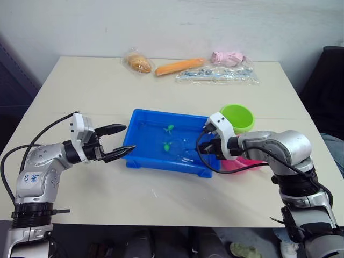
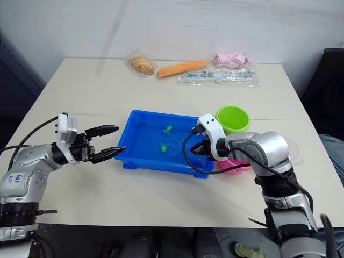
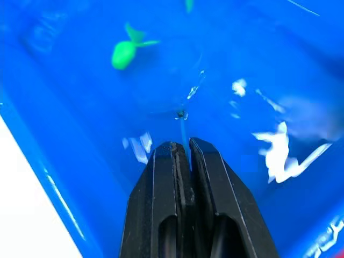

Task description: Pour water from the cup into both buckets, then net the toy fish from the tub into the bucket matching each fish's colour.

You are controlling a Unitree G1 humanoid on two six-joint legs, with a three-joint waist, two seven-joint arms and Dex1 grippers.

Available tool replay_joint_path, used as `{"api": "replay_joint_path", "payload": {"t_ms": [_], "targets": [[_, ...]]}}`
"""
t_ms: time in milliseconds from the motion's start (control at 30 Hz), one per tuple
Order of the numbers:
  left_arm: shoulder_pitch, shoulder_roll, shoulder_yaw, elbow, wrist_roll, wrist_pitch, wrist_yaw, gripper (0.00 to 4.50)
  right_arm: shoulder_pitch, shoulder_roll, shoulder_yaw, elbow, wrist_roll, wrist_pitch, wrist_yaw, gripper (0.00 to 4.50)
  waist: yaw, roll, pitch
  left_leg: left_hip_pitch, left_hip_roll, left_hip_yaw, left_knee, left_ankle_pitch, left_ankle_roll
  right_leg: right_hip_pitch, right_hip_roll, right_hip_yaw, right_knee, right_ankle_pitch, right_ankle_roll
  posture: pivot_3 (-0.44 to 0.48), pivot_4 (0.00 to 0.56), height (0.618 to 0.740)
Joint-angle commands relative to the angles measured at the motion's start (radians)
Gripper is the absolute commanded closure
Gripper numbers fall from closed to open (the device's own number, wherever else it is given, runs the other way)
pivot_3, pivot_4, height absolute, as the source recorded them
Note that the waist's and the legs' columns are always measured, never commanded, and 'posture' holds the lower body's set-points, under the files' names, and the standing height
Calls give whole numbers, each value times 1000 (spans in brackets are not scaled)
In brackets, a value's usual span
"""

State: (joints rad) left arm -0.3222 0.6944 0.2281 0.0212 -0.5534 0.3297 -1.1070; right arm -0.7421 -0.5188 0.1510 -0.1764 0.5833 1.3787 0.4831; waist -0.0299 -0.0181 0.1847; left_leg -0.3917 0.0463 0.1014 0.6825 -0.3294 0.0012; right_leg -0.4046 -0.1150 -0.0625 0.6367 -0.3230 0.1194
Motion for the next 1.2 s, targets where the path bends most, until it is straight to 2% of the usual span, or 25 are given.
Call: {"api": "replay_joint_path", "payload": {"t_ms": [33,200,333,433,733,933,1200], "targets": [[-8,25,25,5,-9,-11,-14,55,-22,25,-2,14,-8,-39,18,4500,0,0,0,-1,0,0,0,0,0,-1,0,0,0,0,0,0,150,740],[-7,28,21,1,-11,-11,-11,55,-21,54,-24,20,7,-66,46,4500,1,0,0,-4,0,2,0,0,0,-5,0,2,1,0,0,0,150,740],[-7,28,19,0,-10,-9,-10,55,-20,14,-58,-37,60,-36,110,4500,1,0,0,-6,0,2,0,0,0,-7,0,2,1,0,0,0,150,740],[-14,27,14,2,-9,-8,-9,55,-30,15,-135,-57,117,17,120,4500,2,0,0,-7,0,2,0,0,0,-8,0,1,1,0,0,0,150,740],[-58,-9,-9,-11,-16,-17,-4,55,42,-130,-274,-198,231,88,173,4500,4,0,0,-7,-1,1,0,0,0,-7,-1,1,1,0,0,0,150,740],[-118,-72,-32,-29,-30,-7,15,55,119,-195,-406,-289,290,100,162,4500,5,0,0,-7,-1,1,1,0,0,-7,0,1,1,0,0,0,150,740],[-191,-147,-88,-22,-41,11,4,55,190,-278,-664,-350,366,162,124,4500,8,0,0,-7,-1,1,1,0,0,-7,0,1,1,0,0,0,150,740]]}}
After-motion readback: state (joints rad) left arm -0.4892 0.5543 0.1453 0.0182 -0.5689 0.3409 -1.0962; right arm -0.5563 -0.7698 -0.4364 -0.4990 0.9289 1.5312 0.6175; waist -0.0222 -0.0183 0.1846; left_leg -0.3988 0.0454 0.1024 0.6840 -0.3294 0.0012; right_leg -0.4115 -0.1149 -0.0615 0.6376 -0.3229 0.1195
